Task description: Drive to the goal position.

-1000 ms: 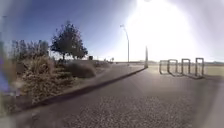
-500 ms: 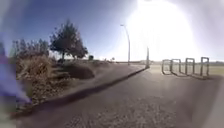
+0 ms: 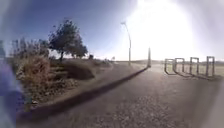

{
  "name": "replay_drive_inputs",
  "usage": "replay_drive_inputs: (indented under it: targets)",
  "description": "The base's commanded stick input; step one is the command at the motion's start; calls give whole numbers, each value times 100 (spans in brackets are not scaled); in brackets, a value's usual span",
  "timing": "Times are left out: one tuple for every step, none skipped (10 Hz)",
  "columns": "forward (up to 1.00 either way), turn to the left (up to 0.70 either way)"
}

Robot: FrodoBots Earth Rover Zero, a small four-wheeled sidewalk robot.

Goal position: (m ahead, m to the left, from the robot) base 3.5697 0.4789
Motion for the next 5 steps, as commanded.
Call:
replay_drive_inputs:
  targets:
    - [70,0]
    - [70,0]
    - [70,0]
    - [70,0]
    - [70,0]
